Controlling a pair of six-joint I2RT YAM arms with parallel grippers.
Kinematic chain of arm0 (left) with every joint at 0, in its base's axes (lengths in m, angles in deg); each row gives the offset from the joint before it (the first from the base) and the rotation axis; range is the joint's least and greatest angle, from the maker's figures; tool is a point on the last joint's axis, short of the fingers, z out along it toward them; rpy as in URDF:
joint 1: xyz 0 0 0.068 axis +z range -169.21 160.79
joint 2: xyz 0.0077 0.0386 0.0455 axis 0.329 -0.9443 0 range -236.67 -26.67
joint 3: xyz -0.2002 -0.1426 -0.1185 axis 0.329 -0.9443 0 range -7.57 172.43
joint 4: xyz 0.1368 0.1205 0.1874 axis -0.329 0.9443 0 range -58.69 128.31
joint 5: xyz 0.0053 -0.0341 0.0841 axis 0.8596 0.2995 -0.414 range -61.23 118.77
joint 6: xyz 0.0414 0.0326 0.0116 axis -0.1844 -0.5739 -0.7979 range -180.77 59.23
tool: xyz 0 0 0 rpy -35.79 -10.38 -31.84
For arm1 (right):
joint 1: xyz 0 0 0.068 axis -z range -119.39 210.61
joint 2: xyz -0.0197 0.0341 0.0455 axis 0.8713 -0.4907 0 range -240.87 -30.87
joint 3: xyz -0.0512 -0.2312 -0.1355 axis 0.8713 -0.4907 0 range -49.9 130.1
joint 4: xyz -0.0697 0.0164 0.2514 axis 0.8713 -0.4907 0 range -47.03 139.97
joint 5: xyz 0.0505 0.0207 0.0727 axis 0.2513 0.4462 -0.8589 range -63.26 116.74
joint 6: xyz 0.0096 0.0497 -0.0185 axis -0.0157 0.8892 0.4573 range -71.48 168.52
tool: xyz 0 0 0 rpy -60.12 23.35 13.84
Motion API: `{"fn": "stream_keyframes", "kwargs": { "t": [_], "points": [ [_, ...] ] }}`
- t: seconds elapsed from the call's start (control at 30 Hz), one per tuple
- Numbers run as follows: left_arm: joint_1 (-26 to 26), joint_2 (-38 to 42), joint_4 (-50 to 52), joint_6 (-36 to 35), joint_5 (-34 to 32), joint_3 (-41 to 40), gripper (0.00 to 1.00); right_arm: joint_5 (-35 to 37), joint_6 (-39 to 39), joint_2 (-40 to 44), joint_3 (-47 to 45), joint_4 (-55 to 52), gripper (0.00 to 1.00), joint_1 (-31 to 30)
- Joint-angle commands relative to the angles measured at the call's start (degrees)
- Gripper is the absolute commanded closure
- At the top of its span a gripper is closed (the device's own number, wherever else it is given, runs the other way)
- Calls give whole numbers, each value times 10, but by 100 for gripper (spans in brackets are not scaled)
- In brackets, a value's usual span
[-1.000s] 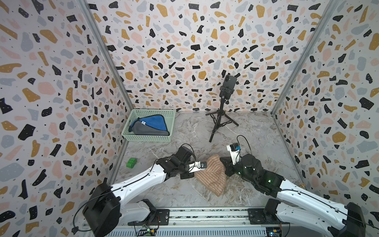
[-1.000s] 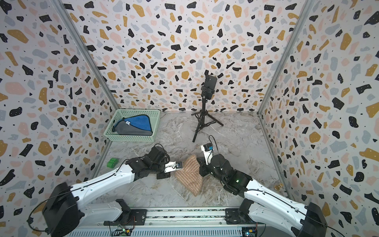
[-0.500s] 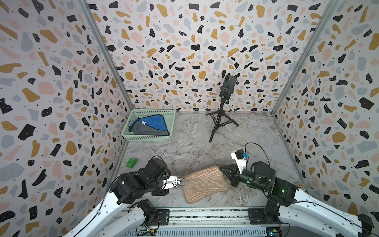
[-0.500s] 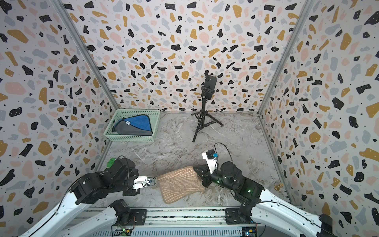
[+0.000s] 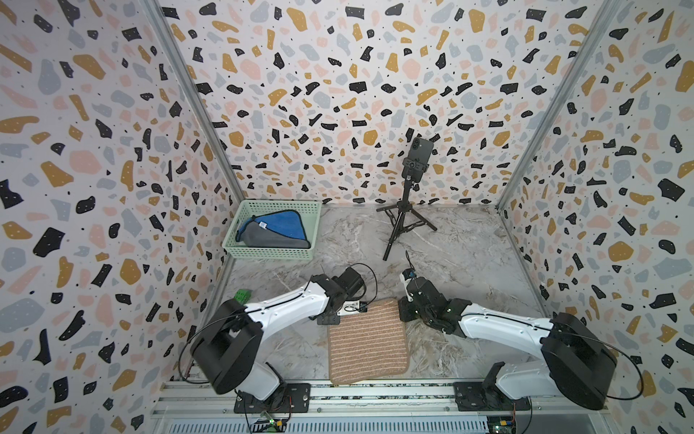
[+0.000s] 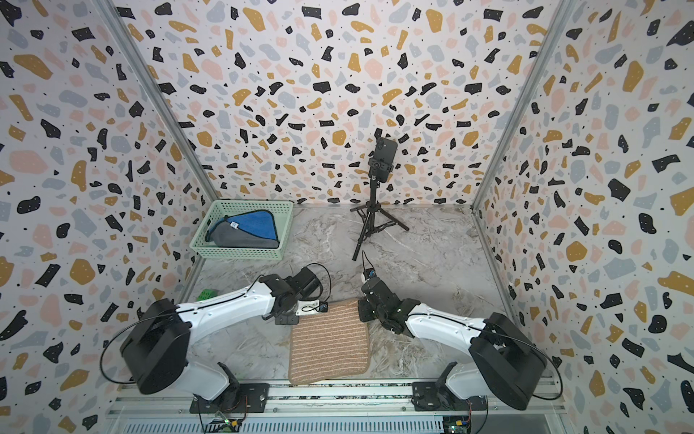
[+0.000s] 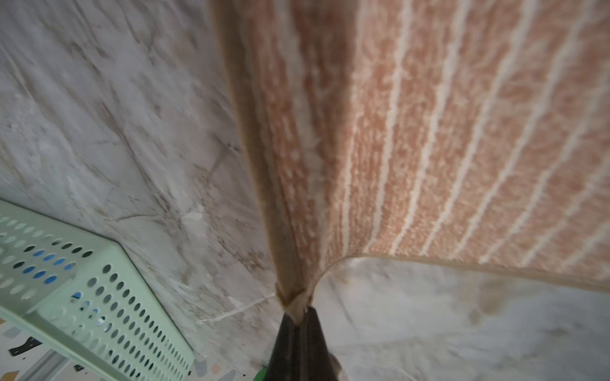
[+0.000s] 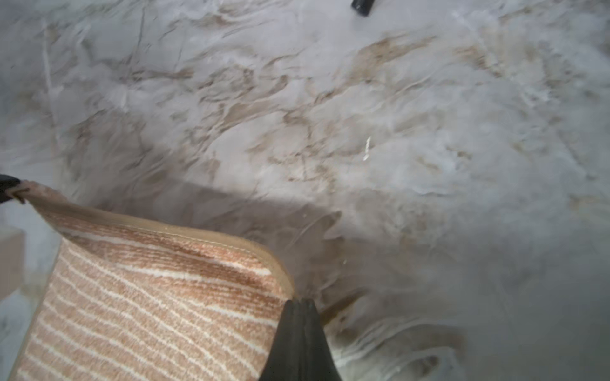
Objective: Fold the square dishcloth
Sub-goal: Flatten out the cleaning item at the center of the board.
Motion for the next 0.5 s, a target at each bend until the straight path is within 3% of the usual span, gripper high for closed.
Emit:
{"fn": "stream_keyframes", "kwargs": {
  "t": [0.0,0.03,0.1,0.13,0.2,0.23,0.27,0.37,0.47],
  "points": [
    [17,-46,-80,-11,-69,30,100,33,6,-32,33,37,100,16],
    [22,-62,-101,-10,-76,38,98,36,4,-53,39,41,100,20],
    [29,-84,-134,-9,-87,53,81,49,0,-77,50,42,97,23],
    [32,-92,-144,-8,-88,59,70,59,-2,-86,56,39,83,24],
    [36,-97,-155,-8,-79,65,38,81,-5,-99,64,36,40,27],
    [37,-96,-154,-8,-72,67,28,93,-5,-101,71,28,29,29],
    [38,-91,-149,-6,-61,68,26,107,-5,-101,77,18,22,29],
    [43,-59,-116,4,-24,77,23,133,-7,-81,89,-7,17,29],
    [47,-15,-67,14,31,76,21,107,-18,-58,88,-9,30,28]
  ]
}}
